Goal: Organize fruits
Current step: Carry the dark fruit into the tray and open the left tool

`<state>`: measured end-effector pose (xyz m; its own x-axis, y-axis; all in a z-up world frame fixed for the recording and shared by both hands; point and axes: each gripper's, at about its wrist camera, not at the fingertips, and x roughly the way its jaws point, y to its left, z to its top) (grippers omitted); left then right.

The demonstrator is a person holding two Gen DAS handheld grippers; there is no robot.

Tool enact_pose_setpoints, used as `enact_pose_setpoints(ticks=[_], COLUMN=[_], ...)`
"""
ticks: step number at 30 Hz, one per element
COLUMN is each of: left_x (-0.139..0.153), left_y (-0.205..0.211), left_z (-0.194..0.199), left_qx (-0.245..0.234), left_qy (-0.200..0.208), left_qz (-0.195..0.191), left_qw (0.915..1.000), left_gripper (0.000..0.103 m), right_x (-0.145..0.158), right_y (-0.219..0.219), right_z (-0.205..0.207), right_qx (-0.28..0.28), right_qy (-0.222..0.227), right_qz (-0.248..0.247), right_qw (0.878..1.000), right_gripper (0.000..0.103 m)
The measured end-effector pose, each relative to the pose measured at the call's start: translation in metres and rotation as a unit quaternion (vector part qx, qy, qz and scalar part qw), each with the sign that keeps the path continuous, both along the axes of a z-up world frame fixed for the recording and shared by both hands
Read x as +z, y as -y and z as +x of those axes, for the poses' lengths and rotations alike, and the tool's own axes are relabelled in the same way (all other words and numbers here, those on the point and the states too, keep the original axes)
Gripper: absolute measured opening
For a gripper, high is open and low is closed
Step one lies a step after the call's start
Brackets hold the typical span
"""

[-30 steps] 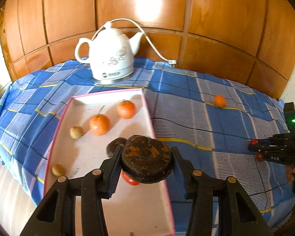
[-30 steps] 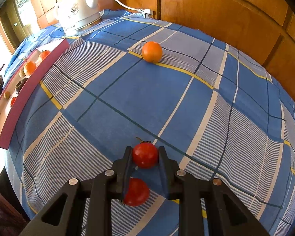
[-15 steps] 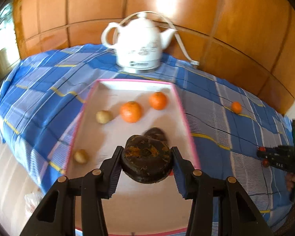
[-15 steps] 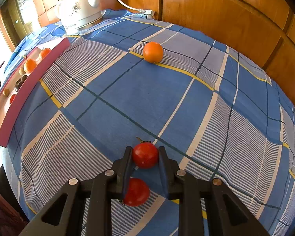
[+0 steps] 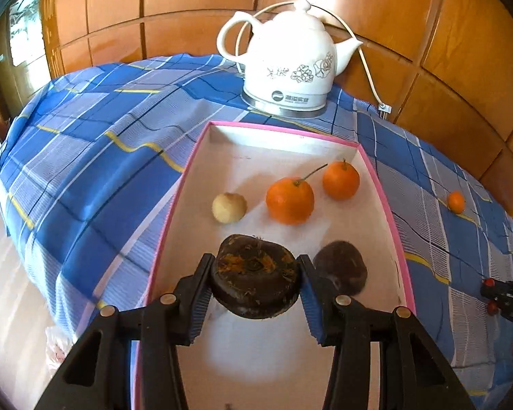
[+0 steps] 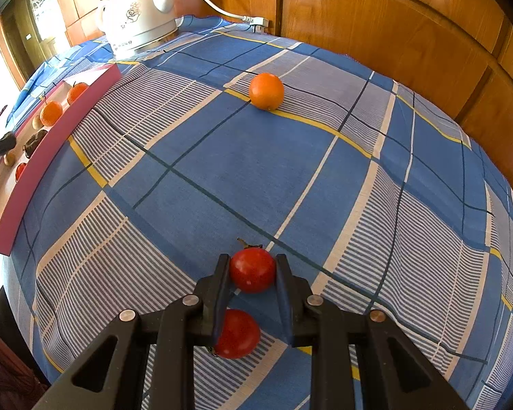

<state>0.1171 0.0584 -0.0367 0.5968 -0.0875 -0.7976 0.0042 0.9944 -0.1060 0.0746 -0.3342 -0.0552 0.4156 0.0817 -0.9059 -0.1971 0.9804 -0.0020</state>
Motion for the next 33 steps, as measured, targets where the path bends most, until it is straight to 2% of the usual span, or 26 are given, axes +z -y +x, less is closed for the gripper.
enact_pose_setpoints(ticks=[5, 7, 18, 33], left_x=[-0.009, -0.007, 0.013, 0.037], left_y=[0.005, 0.007, 0.012, 0.033], left_z=[0.015, 0.014, -0.022, -0.057], left_qx=[0.003, 0.006, 0.033, 0.0], left_qy=[-0.009, -0.003, 0.033, 0.068], left_qz=[0.013, 0.022, 0.054, 0.057], left_qw=[0.9999, 0.9997, 0.9975, 0.9961], left_gripper=[0.048, 0.053, 0.054, 0.054], right_x=[0.0, 0.0, 0.0, 0.0], right_y=[0.0, -0.001, -0.002, -0.003], right_z=[0.0, 0.0, 0.0, -0.001], right_qx=[0.0, 0.001, 0.003, 0.004], right_qy=[0.0, 0.0, 0.002, 0.006], right_qz=[-0.001, -0.002, -0.008, -0.014], right_qw=[1.0, 1.0, 1.0, 1.0], right_gripper=[0.025, 0.025, 0.025, 0.025])
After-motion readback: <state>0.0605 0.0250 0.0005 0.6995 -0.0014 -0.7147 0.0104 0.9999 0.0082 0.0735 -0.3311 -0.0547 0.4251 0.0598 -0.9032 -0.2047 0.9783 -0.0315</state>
